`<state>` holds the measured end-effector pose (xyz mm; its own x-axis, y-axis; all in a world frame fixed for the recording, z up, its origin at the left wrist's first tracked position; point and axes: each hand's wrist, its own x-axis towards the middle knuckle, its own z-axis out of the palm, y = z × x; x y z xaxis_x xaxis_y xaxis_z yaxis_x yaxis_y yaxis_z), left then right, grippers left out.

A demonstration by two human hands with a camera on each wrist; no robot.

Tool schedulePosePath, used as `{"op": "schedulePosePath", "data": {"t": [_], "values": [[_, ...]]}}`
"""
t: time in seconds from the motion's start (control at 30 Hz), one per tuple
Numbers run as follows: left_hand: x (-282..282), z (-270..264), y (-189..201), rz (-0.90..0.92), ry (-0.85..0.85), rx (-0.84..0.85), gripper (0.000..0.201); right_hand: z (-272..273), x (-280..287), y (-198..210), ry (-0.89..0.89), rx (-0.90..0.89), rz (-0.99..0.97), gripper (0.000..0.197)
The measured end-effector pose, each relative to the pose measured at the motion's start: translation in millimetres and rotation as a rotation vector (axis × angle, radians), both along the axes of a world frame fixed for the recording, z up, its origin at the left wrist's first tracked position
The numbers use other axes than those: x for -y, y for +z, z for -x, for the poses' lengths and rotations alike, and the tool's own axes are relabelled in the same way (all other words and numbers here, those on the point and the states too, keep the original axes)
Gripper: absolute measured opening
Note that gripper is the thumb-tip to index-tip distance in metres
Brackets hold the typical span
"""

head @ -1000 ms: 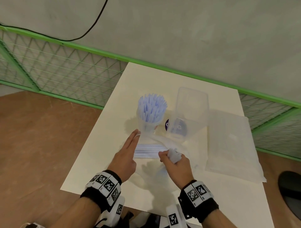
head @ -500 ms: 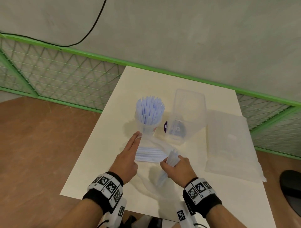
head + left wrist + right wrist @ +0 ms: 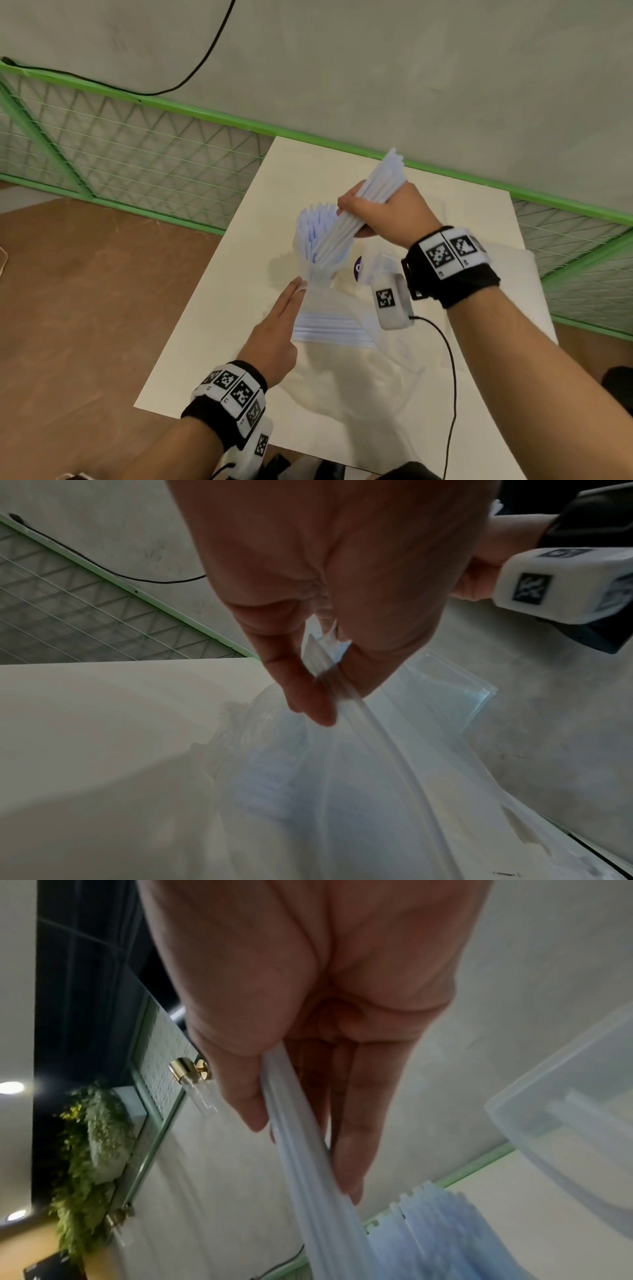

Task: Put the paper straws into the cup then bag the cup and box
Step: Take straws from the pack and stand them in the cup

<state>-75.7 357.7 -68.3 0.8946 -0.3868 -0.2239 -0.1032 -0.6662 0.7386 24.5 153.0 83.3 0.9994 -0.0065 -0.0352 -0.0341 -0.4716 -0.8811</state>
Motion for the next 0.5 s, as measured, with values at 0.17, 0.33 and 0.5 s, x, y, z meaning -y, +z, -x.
{"op": "schedulePosePath", "data": {"t": [0.17,0.33,0.5], "values": [[-1,0,-1,0.028,0.006,-0.019,0.103,-21,-5,-17,0.083,-0.015,0.21,0.018],[-2,1,-1,0.046,0.012,-0.019,0.104,-21,-15,-48,0.179,0.012,0.403,0.052],[-3,-1,1,0.059,0.036,-0.013,0.103,-8,-1,-44,0.195,0.116,0.421,0.116]]}}
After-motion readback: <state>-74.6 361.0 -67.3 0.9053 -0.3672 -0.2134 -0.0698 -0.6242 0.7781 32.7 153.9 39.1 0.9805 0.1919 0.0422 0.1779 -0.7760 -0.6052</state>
